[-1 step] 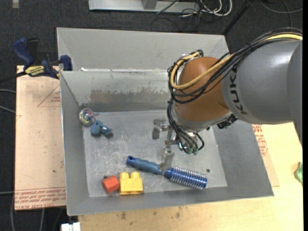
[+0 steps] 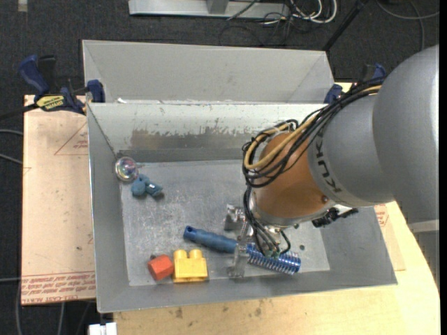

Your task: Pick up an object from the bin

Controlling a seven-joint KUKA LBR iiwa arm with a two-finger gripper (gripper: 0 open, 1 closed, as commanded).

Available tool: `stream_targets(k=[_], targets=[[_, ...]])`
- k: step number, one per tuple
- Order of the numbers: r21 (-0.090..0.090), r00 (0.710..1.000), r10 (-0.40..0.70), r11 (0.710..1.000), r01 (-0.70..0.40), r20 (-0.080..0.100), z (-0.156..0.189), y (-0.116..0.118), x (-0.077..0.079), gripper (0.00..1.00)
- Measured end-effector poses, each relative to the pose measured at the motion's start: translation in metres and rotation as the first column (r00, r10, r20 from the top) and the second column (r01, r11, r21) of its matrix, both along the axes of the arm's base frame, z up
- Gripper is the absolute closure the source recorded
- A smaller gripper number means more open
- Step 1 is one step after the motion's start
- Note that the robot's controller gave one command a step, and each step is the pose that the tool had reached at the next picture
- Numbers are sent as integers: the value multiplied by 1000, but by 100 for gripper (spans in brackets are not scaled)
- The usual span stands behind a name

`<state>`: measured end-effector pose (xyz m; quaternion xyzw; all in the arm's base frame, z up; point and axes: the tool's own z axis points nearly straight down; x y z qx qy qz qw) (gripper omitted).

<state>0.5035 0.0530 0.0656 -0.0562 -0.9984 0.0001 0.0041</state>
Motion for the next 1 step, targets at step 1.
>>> stream_targets(k=[1], targets=[[2, 1000, -18, 1000, 18, 7, 35, 9, -24, 0]])
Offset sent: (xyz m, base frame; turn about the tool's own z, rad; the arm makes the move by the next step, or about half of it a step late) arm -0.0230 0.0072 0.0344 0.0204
